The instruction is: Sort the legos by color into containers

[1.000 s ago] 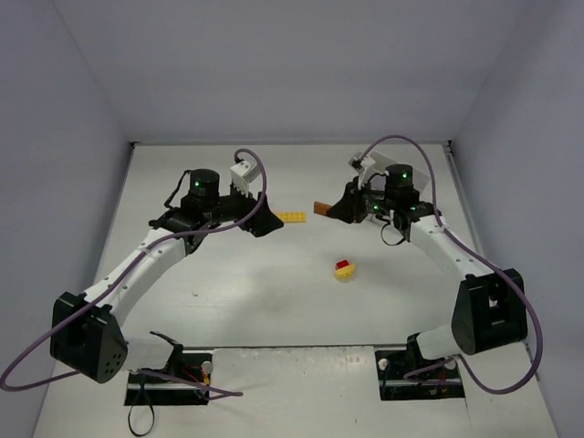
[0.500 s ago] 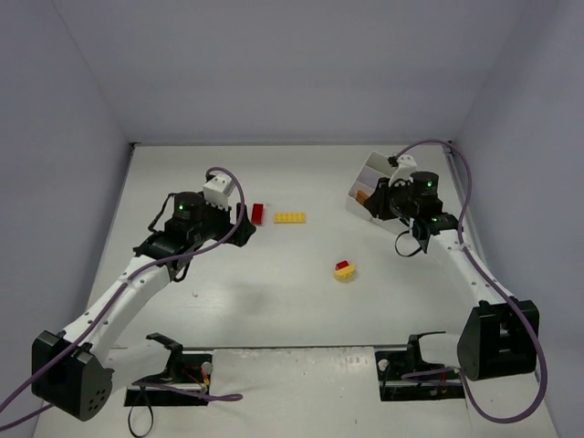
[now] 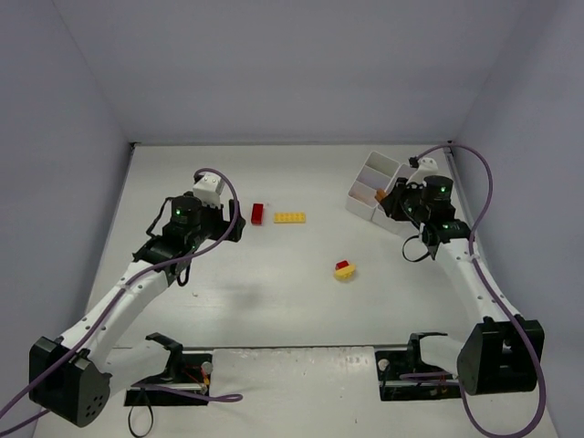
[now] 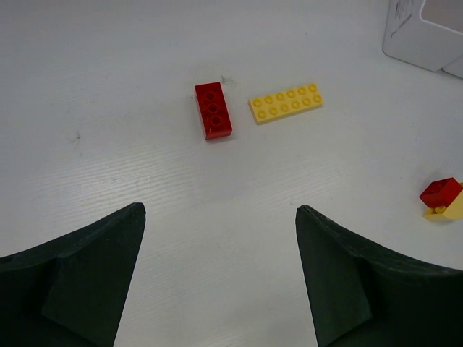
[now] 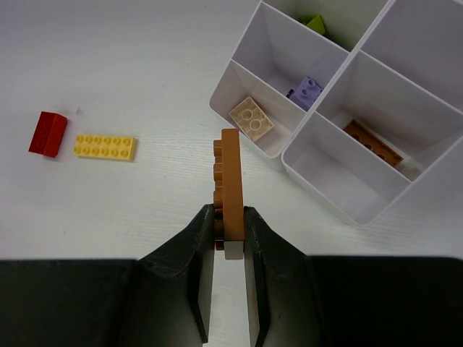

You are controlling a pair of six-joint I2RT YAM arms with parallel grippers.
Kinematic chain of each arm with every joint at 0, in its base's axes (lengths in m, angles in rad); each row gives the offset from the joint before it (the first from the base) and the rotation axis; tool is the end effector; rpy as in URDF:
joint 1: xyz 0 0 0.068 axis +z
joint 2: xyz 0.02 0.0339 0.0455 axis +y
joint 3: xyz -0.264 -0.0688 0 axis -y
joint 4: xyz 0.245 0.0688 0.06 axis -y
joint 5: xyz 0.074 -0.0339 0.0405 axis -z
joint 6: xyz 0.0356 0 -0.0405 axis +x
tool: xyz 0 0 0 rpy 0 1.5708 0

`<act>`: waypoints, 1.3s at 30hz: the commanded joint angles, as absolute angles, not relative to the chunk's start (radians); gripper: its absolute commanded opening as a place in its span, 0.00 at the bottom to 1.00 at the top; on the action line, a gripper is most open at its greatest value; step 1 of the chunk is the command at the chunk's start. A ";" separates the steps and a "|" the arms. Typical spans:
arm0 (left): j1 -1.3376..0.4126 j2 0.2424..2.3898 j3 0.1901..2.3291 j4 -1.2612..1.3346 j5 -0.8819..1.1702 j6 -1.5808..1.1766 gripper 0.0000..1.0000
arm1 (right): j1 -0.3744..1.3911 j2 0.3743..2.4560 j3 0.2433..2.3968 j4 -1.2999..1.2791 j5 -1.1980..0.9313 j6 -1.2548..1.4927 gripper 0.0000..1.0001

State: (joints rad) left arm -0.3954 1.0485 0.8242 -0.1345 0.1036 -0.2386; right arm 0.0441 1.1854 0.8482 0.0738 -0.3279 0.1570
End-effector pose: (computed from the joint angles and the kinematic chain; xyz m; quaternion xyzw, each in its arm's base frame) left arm 0.2228 -0.0970 0.3079 0.0937 0.8160 -0.2177 0.5272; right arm 0.2750 0.0236 0.3057 -0.0549 0.7875 0.1891 0.5839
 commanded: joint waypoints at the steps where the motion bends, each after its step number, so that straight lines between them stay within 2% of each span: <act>1: -0.397 1.049 0.836 -0.055 0.058 -0.253 0.78 | 0.028 1.140 0.850 0.094 -0.284 0.175 0.00; 28: -0.397 1.066 0.818 -0.017 0.144 -0.225 0.79 | 0.005 1.092 0.851 0.064 -0.163 0.218 0.00; 39: -0.397 1.069 0.815 -0.017 0.150 -0.229 0.79 | -0.037 1.163 0.905 0.058 -0.121 0.245 0.00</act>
State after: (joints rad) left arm -0.3954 1.0733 0.8043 -0.0826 0.1349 -0.2379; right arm -0.0303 1.1381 0.8410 0.0174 -0.1528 0.2245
